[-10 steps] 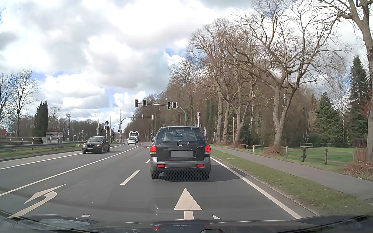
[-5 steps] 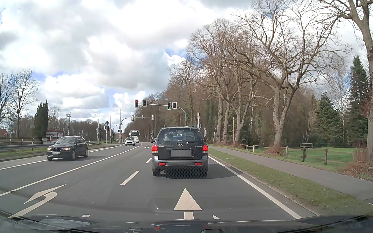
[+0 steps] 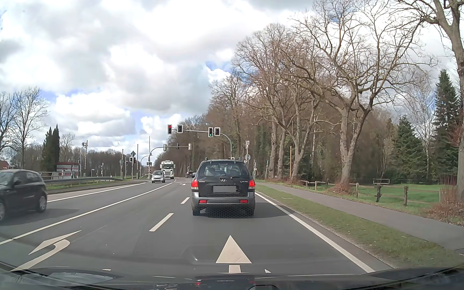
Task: Follow the waypoints while adhering to traffic rules and regulations
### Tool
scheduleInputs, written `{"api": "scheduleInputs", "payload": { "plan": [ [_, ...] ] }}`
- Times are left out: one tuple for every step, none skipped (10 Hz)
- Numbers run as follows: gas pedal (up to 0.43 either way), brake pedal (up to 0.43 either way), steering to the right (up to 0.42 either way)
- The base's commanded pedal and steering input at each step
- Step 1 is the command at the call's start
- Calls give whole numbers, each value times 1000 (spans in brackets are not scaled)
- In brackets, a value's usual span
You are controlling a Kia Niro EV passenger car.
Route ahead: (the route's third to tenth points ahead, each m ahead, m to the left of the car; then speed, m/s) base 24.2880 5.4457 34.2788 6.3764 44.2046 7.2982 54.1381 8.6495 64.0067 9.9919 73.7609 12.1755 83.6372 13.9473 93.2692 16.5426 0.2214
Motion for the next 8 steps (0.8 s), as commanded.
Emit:
{"api": "scheduleInputs", "payload": {
  "plan": [
    [138,0,6],
    [150,0,6],
    [157,0,5],
    [169,0,6],
    [189,0,6],
    [197,0,6],
    [209,0,6],
    [228,0,6]
  ]
}}
